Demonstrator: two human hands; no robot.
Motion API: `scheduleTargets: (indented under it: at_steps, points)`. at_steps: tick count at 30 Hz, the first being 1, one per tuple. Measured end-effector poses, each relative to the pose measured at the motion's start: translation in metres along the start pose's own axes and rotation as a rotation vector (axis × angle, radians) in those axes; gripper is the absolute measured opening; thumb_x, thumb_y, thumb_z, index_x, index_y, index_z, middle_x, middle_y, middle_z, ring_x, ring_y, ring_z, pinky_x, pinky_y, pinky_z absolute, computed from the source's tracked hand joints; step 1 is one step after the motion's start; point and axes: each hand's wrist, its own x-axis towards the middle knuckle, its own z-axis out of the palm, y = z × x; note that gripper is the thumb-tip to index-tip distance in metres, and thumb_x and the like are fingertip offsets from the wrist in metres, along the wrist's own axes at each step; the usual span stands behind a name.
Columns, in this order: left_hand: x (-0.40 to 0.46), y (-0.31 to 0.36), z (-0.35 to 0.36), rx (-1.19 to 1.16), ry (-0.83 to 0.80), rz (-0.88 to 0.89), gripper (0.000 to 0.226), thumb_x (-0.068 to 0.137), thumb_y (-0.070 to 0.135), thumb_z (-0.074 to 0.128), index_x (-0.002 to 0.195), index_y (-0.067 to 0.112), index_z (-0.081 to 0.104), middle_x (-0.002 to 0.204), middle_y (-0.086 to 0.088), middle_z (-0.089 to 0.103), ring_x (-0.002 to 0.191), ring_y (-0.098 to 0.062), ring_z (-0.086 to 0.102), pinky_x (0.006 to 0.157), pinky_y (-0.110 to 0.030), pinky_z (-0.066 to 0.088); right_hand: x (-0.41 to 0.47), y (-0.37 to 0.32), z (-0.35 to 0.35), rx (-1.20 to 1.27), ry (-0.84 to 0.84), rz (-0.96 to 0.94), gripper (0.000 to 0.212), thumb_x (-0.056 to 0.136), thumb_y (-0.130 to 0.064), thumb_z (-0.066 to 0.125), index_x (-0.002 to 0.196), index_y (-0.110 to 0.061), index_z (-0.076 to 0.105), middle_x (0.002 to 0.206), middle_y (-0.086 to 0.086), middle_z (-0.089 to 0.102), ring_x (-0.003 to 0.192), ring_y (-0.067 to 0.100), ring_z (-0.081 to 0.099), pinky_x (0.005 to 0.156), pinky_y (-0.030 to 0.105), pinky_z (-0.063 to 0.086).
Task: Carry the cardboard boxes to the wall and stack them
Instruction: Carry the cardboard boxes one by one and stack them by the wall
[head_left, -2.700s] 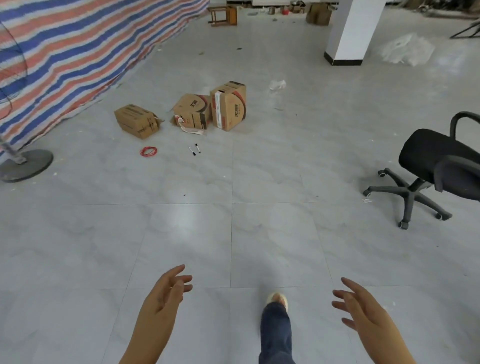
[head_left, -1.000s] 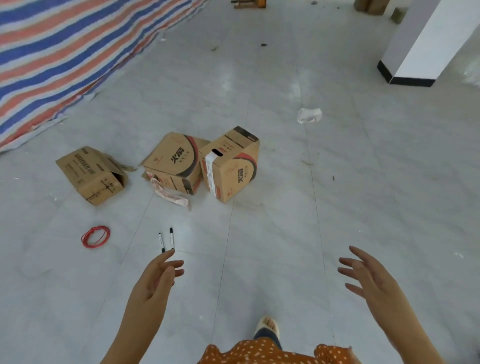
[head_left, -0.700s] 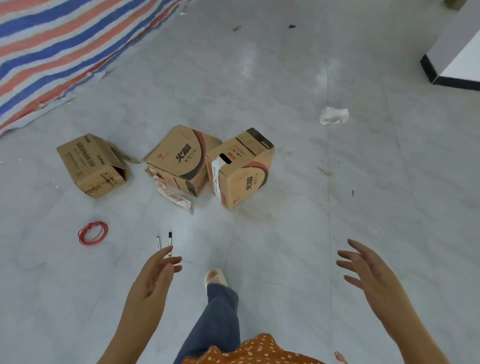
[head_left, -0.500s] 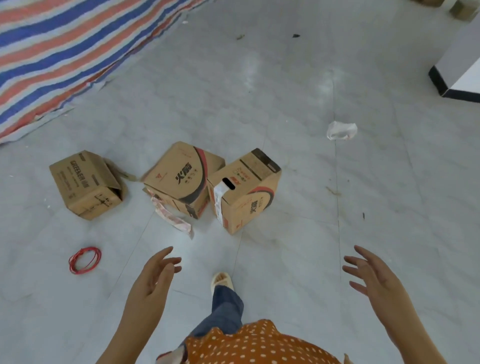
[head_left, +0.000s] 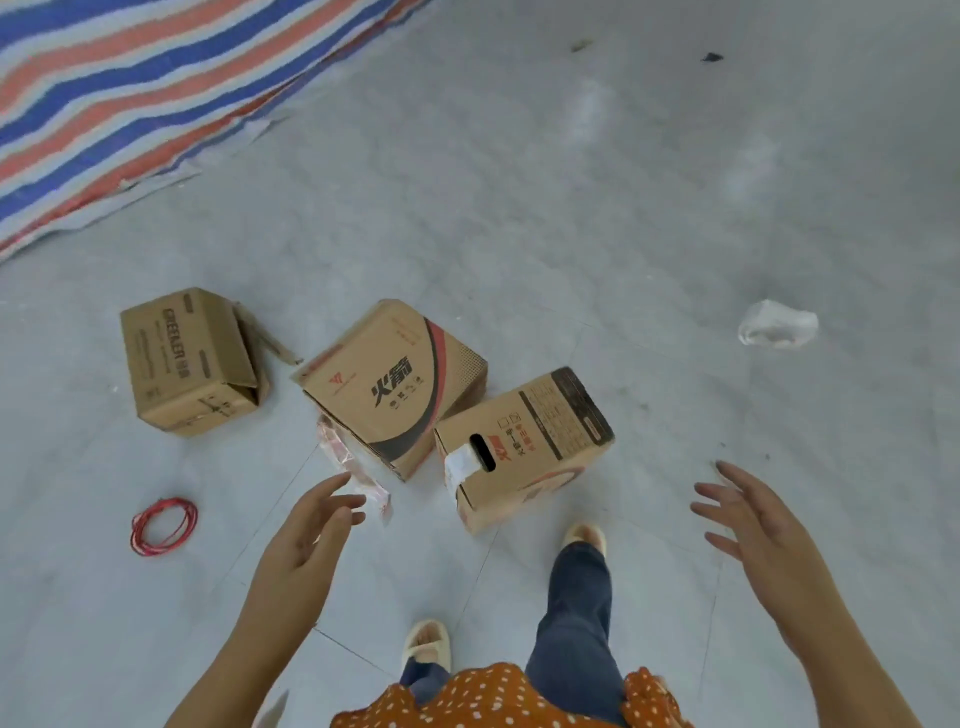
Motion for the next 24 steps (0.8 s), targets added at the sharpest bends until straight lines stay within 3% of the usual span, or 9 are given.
scheduleTargets:
  at_steps: [5,8,11,17,20,22,24]
  points:
    - [0.053,0.005,0.057,-0.002,0.151,-0.172,0.047,0.081,0.059,0.045,0.121,0.035,0.052,0.113,0.006,0.066,0.105,-0.014,0.062,0.099,-0.041,0.046,0.129,-0.018,-0.016,-0.146,-0.209,0.028,0.034,0.101,-0.024,0.040,0.134,-0.023,0.048,0.123,0.006,0.059,0.111,0.025,0.059,0.101,0.047,0.045]
    - [0.083,0.003,0.099,-0.030,0.193,-0.331,0.028,0.099,0.031,0.043,0.126,0.026,0.049,0.117,-0.003,0.063,0.107,-0.021,0.061,0.102,-0.043,0.045,0.214,-0.027,-0.017,-0.276,-0.365,0.064,0.035,0.100,-0.026,0.042,0.135,-0.022,0.048,0.123,0.004,0.059,0.112,0.022,0.059,0.101,0.044,0.045]
    - [0.121,-0.011,0.140,-0.024,0.147,-0.469,0.030,0.100,0.027,0.039,0.129,0.024,0.048,0.119,-0.004,0.061,0.110,-0.023,0.059,0.100,-0.038,0.045,0.296,-0.026,-0.003,-0.409,-0.474,0.093,0.036,0.100,-0.029,0.044,0.135,-0.021,0.049,0.119,0.001,0.061,0.110,0.018,0.059,0.100,0.042,0.046]
    - [0.235,-0.079,0.203,-0.109,0.154,-0.712,0.027,0.101,0.027,0.038,0.123,0.019,0.052,0.118,-0.004,0.057,0.111,-0.021,0.054,0.100,-0.040,0.044,0.429,0.027,0.085,-0.507,-0.601,0.262,0.032,0.101,-0.026,0.042,0.129,-0.014,0.051,0.123,0.007,0.059,0.107,0.020,0.058,0.097,0.040,0.046]
    - [0.298,-0.122,0.224,-0.090,0.196,-0.782,0.017,0.100,0.025,0.038,0.101,0.018,0.054,0.117,-0.011,0.054,0.105,-0.022,0.049,0.098,-0.038,0.038,0.472,0.070,0.140,-0.543,-0.568,0.303,0.033,0.100,-0.023,0.040,0.127,-0.008,0.052,0.129,0.015,0.055,0.117,0.029,0.053,0.105,0.043,0.041]
    - [0.336,-0.154,0.234,-0.041,0.238,-0.819,0.028,0.101,0.030,0.037,0.114,0.012,0.054,0.130,-0.016,0.051,0.112,-0.027,0.047,0.100,-0.038,0.035,0.492,0.098,0.171,-0.593,-0.522,0.277,0.042,0.102,-0.025,0.035,0.137,-0.004,0.044,0.130,0.010,0.051,0.126,0.030,0.045,0.106,0.039,0.034]
    - [0.364,-0.178,0.243,-0.033,0.252,-0.887,0.050,0.101,0.041,0.033,0.137,0.007,0.042,0.141,-0.013,0.043,0.128,-0.030,0.041,0.106,-0.039,0.030,0.507,0.128,0.198,-0.577,-0.475,0.313,0.046,0.100,-0.034,0.033,0.138,-0.009,0.043,0.136,0.010,0.048,0.123,0.029,0.046,0.093,0.035,0.037]
